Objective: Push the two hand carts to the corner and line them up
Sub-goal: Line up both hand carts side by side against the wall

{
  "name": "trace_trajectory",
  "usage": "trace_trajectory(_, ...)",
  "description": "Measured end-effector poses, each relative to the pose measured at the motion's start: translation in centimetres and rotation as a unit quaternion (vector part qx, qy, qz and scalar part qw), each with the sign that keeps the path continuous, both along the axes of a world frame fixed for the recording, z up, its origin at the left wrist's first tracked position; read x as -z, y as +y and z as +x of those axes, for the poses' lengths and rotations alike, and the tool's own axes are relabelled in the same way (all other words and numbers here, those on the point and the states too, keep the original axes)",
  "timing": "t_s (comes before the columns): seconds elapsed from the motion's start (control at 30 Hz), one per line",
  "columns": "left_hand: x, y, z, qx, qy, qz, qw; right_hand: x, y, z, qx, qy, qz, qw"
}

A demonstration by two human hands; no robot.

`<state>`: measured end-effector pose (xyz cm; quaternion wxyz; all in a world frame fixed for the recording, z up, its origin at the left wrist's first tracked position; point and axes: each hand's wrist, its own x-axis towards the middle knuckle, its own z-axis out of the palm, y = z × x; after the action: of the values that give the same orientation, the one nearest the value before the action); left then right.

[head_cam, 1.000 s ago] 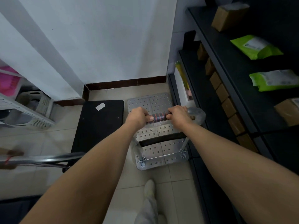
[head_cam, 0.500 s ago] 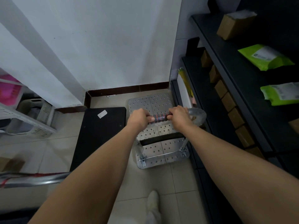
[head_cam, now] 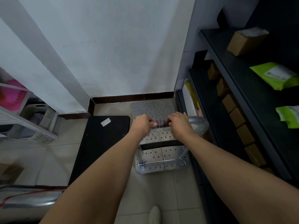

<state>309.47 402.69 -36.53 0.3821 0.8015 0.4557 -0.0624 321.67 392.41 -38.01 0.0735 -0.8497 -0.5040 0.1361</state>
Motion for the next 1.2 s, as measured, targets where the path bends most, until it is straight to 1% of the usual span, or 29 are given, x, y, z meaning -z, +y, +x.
trace_trajectory(0.17, -0.2, 0.7, -0.4, 0.007, -0.020, -0.011, 1.000, -1.2, 1.7, -1.3, -0.015, 0.023, 0.006, 1.000)
trace_trajectory(0.3, -0.6, 1.0, -1.4, -0.015, -0.072, -0.040, 0.996, -2.2, 2.5, -2.2, -0.005, 0.029, -0.002, 1.000)
trace_trajectory(0.43, -1.8, 1.6, -2.9, -0.032, -0.102, -0.003, 0.994, -3.4, 2.9, -3.2, -0.002, 0.047, 0.012, 0.999)
trace_trajectory(0.57, -3.1, 1.6, -5.8, -0.072, -0.126, 0.011, 0.989, -4.7, 3.1, -5.5, -0.005, 0.105, 0.051, 0.993)
trace_trajectory(0.8, -5.0, -0.6, -14.4, -0.140, -0.139, 0.056, 0.979, -7.2, 2.2, -13.1, -0.058, 0.145, 0.076, 0.985)
trace_trajectory(1.03, -5.9, -4.0, -25.8, -0.208, -0.070, 0.121, 0.968, -8.6, 0.7, -22.5, -0.143, 0.170, 0.086, 0.971)
trace_trajectory(1.2, -5.7, -5.4, -35.0, -0.249, 0.000, 0.156, 0.956, -8.7, 0.2, -29.2, -0.218, 0.194, 0.063, 0.954)
